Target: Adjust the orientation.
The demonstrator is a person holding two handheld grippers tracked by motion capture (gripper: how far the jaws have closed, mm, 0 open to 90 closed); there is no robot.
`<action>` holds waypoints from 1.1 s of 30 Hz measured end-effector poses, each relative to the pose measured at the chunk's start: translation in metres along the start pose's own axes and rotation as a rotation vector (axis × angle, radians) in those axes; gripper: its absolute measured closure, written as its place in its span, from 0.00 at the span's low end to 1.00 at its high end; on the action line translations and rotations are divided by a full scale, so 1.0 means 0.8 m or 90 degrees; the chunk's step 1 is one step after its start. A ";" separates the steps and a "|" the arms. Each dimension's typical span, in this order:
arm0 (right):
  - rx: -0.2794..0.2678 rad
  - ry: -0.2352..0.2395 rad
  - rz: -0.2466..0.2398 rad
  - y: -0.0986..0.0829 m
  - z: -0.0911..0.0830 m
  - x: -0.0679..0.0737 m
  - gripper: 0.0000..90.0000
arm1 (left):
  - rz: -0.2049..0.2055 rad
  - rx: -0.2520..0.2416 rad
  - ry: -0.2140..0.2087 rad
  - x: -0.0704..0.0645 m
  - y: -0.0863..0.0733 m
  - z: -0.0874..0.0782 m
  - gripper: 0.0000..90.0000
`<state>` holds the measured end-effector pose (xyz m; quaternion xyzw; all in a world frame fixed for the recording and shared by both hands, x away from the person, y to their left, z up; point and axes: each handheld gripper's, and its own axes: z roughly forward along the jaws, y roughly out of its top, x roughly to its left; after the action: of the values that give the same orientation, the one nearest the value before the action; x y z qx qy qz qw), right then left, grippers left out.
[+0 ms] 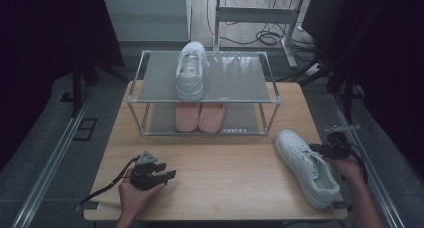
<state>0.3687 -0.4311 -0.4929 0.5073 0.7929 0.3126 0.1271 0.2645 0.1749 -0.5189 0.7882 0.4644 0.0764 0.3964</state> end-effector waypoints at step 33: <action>-0.132 0.017 -0.022 -0.035 -0.094 0.033 1.00 | -0.002 -0.016 0.006 0.001 0.001 -0.006 0.53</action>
<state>0.2977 -0.4438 -0.4489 0.4739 0.7664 0.3973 0.1737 0.2634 0.1775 -0.5151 0.7821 0.4668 0.0855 0.4040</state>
